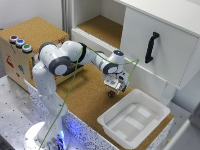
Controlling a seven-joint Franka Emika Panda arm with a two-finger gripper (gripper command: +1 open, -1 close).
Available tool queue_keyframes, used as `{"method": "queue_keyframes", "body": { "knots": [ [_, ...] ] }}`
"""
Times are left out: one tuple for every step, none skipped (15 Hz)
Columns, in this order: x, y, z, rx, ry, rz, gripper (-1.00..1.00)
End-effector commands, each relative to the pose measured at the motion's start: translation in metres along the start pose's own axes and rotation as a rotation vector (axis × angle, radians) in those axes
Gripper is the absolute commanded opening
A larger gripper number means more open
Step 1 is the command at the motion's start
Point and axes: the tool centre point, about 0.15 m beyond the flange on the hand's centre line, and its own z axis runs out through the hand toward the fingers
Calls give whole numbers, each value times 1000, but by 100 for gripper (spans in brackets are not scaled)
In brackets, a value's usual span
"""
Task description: Place the purple object on the table
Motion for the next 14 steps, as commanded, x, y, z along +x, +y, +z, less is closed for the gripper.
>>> {"method": "queue_keyframes", "body": {
  "knots": [
    [-25,-22,-64,37,188,-149,100],
    [-31,-29,-73,60,204,-175,100],
    [-37,-37,-83,57,229,-202,100],
    [-41,-41,-87,54,235,-205,100],
    [-43,-45,-91,44,241,-199,100],
    [-45,-49,-95,28,243,-186,100],
    [-47,-55,-99,13,243,-166,100],
    [-48,-64,-100,18,228,-167,100],
    [-48,-76,-99,21,221,-154,100],
    [-47,-83,-98,11,215,-134,100],
    [-44,-96,-93,17,199,-101,100],
    [-40,-102,-93,44,191,-39,100],
    [-37,-110,-93,28,179,9,100],
    [-36,-120,-96,9,185,47,100]
  ]
}}
